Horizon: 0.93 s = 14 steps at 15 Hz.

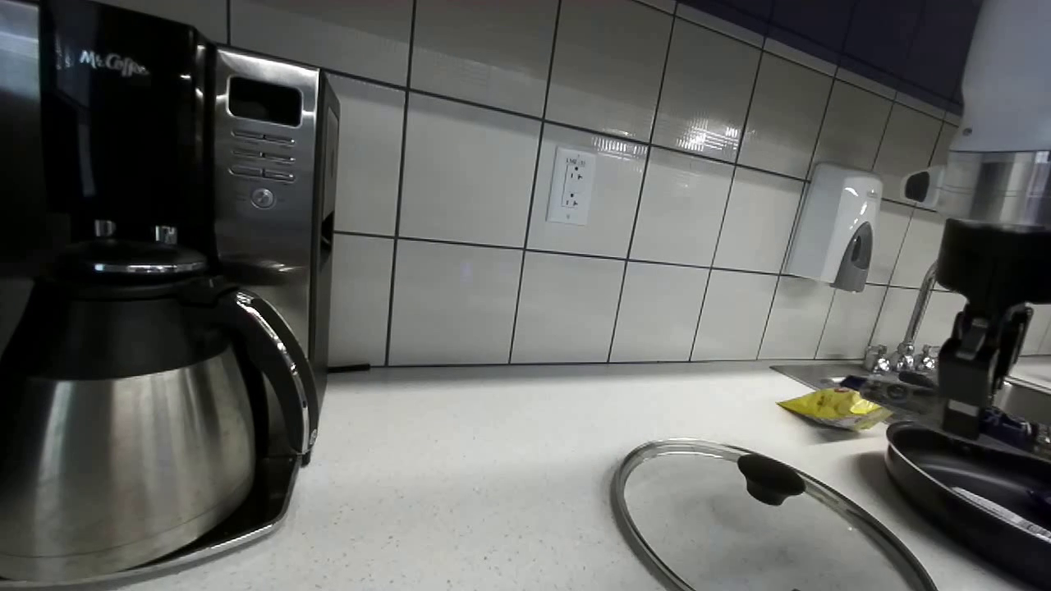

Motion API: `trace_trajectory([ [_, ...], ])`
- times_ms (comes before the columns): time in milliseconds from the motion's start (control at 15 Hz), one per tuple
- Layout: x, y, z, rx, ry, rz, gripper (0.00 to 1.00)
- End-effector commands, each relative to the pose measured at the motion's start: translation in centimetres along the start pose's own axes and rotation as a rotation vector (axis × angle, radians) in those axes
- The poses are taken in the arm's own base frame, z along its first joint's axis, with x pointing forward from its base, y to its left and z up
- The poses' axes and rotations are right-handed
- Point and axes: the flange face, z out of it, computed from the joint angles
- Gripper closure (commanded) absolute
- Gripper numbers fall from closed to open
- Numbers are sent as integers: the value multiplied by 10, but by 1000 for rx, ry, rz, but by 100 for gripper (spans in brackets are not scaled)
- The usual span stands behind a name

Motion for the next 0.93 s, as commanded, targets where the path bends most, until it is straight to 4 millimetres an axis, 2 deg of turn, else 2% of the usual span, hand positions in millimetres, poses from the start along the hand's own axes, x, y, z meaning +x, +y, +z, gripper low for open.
trace_trajectory([
  [0,-39,26,1,-54,-57,132,96],
  [467,-76,90,21,-47,-91,296,96],
  [867,-88,148,47,-48,-76,389,96],
])
